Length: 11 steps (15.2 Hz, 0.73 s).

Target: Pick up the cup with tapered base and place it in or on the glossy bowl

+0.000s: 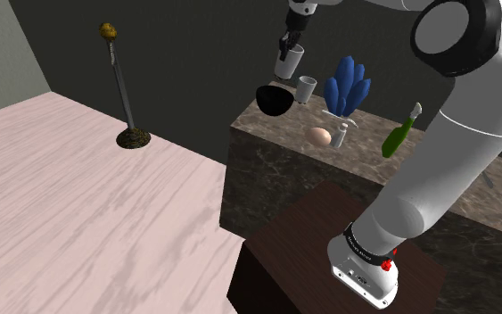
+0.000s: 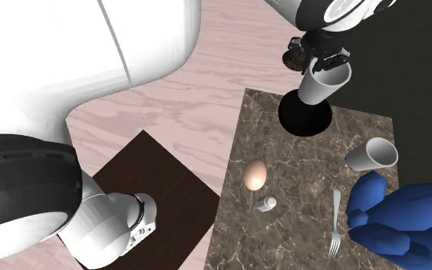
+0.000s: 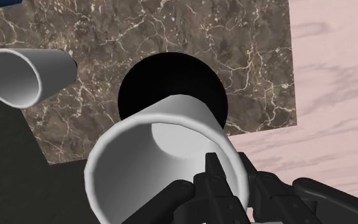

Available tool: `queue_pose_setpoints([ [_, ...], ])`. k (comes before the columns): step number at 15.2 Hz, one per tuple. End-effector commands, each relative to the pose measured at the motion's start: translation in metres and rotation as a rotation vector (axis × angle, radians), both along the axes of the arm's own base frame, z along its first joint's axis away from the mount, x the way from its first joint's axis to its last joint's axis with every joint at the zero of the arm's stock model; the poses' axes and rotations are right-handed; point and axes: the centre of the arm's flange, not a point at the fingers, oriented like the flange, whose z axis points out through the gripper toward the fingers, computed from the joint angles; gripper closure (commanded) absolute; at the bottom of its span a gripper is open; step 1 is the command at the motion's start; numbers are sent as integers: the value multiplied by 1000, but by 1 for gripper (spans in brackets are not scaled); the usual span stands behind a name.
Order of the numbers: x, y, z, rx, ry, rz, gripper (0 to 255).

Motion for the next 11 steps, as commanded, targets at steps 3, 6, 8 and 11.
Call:
queue_pose_setpoints([
  [3,41,-23,2,0,0,2,255],
  [6,41,-23,-14,0,0,2,255],
  [8,41,-23,-24,0,0,2,255],
  [11,41,-23,-40,0,0,2,255],
])
